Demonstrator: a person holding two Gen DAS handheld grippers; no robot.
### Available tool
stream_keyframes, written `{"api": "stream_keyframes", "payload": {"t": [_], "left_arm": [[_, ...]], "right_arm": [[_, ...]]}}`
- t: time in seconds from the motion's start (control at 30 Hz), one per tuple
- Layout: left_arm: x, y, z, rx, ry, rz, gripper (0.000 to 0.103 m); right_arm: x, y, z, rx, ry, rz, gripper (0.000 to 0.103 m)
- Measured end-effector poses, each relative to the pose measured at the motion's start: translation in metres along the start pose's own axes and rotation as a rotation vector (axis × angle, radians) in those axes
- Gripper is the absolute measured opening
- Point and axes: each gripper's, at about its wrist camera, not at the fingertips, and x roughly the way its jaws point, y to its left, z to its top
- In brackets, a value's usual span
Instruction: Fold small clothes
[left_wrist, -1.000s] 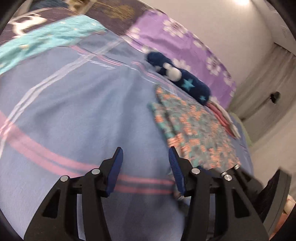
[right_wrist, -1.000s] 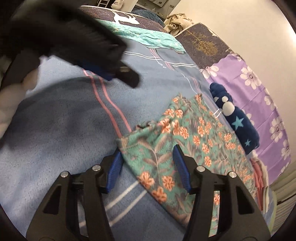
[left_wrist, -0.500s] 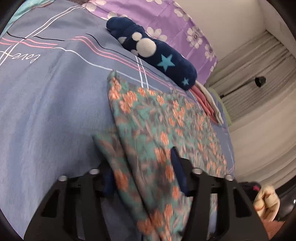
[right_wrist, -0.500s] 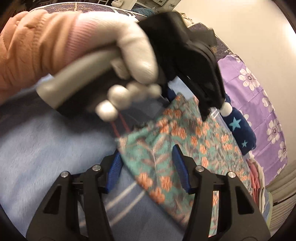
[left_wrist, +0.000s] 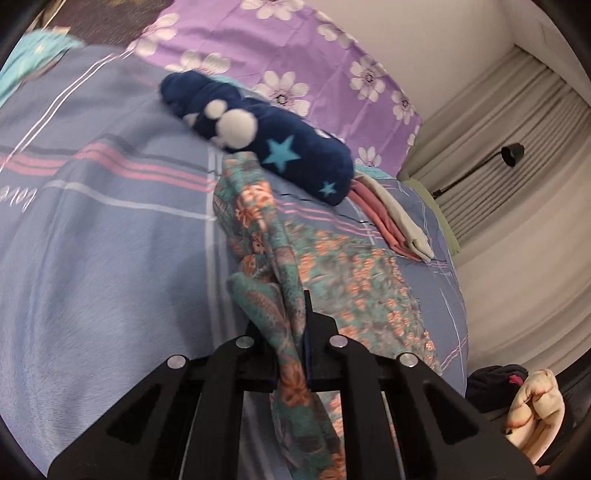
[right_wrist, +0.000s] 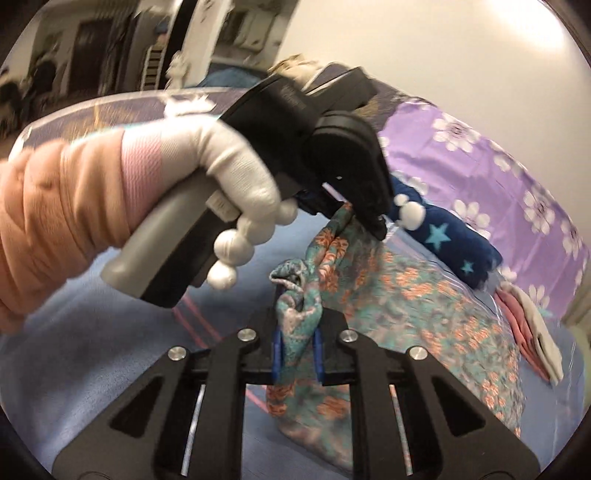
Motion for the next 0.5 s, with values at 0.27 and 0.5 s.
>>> {"api": "stream_keyframes", "payload": {"t": [0.27,0.5], "left_arm": [[0.025,-0.055,0.013,0.032,0.022,0.022,0.009],[0.059,-0.094,0.015,0.083,0.056,0.063,0.009]], "right_arm": [[-0.03,-0.09,-0.022,0.255,-0.015,-0.011,0.012],[-0.043,-0.136,-0.051,0.399,-0.007,0.007,0.01]]}}
